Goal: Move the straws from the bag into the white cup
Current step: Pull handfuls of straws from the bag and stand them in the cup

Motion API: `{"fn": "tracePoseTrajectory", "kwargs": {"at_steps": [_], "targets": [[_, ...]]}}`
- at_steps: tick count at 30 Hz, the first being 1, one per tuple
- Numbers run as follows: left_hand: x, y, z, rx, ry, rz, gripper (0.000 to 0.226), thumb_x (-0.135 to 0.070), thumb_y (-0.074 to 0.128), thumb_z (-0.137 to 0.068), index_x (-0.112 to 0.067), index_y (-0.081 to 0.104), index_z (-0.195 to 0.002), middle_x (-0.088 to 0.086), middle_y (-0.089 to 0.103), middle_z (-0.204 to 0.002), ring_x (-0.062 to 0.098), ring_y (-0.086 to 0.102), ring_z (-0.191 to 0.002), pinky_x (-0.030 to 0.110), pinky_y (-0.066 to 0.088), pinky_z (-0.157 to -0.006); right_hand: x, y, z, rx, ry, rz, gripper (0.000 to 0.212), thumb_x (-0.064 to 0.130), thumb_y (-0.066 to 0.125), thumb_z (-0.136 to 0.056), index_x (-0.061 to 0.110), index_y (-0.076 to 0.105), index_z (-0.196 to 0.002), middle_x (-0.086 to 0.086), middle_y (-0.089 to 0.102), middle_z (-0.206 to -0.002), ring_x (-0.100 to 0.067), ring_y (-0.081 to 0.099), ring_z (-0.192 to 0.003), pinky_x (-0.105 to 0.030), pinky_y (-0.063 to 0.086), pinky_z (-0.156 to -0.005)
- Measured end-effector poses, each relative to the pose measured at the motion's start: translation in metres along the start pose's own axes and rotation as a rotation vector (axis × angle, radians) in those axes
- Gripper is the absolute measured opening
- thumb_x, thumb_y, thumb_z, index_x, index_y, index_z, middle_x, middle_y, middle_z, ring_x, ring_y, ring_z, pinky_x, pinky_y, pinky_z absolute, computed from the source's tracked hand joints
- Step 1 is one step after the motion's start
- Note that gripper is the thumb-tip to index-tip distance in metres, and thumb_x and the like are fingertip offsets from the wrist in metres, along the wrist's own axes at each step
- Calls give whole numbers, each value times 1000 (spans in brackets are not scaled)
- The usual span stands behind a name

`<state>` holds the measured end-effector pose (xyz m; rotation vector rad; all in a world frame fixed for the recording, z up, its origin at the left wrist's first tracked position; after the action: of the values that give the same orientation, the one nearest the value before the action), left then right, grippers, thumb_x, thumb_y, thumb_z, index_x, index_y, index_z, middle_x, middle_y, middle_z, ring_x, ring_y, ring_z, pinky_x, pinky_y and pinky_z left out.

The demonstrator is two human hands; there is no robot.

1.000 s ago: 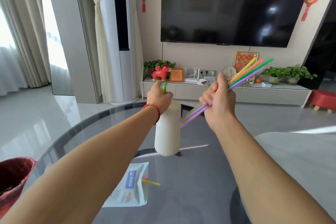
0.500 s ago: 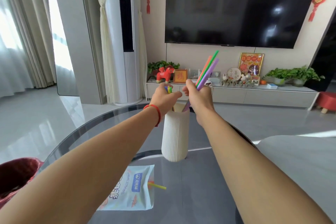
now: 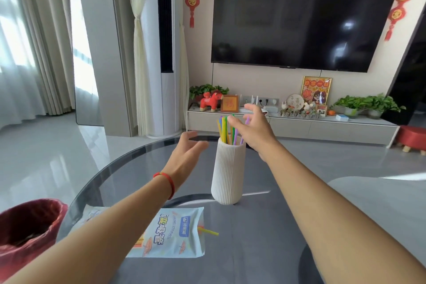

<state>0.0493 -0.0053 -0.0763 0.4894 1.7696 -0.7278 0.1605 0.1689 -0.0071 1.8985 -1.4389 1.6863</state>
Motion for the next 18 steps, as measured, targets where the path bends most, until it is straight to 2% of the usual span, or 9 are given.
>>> {"fn": "tracePoseTrajectory", "kwargs": {"at_steps": [2,4,7,8,10,13,15,16,18], "targets": [[13,0,13,26,12,-122,69,-54,57,-80,-26,41,-141,-3,61,-126,15,57,-119,35,45,-96,7,-4,11,-52,-72,40,71,44,70,-97,20,37,-155,-9,49,-155,-24,49,-140,-48,44,-115],[28,5,29,97,41,-323,83,-58,59,-80,-25,30,-150,6,50,-142,21,50,-129,36,43,-101,13,-15,32,-185,-179,73,55,32,65,-100,15,44,-148,-8,55,-147,-20,53,-134,-38,45,-111],[58,12,55,278,100,-867,106,-80,55,-75,-29,15,-158,4,32,-158,26,30,-144,47,35,-116,6,-30,79,-365,-318,-5,19,23,59,-95,18,61,-113,6,68,-100,-2,62,-87,-18,52,-77],[70,14,64,339,135,-1011,109,-88,49,-70,-31,17,-158,2,29,-160,26,24,-147,49,29,-119,-8,-24,93,-328,-313,-8,11,24,57,-91,21,62,-100,12,66,-85,-3,61,-74,-14,48,-65],[94,14,81,450,165,-1174,123,-98,42,-60,-29,15,-158,-2,21,-163,24,9,-153,54,13,-124,-47,8,120,-99,-208,41,7,25,59,-88,24,66,-87,10,67,-73,-5,61,-67,-14,46,-60],[126,13,96,575,100,-1272,147,-102,45,-50,-22,-12,-159,-5,6,-167,20,-3,-155,63,-2,-123,-111,71,157,261,-63,220,13,18,67,-91,23,73,-102,11,71,-94,-10,66,-86,-27,53,-81],[131,13,97,565,90,-1258,151,-100,50,-49,-24,-21,-157,-8,10,-166,18,8,-154,62,1,-122,-129,106,171,414,-61,338,32,28,68,-94,24,65,-126,8,62,-117,-9,59,-106,-29,48,-98],[130,13,96,539,96,-1239,150,-99,52,-49,-25,-21,-157,-9,17,-164,17,15,-152,58,5,-123,-129,117,173,460,-78,357,41,36,68,-93,26,60,-132,9,58,-122,-4,54,-109,-25,46,-99],[122,12,94,470,150,-1217,147,-97,53,-50,-25,-15,-159,-10,29,-159,18,29,-147,49,16,-122,-124,128,173,516,-98,303,49,47,70,-90,29,56,-134,14,54,-120,8,51,-102,-12,42,-88]]}}
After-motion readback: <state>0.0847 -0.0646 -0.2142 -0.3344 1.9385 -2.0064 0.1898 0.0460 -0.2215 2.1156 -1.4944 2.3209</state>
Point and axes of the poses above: each hand's wrist, its own z-axis away from the middle knuckle, its own y-axis out of the palm, x = y × z, the point moved 8 cm from there along -z, towards the middle knuckle
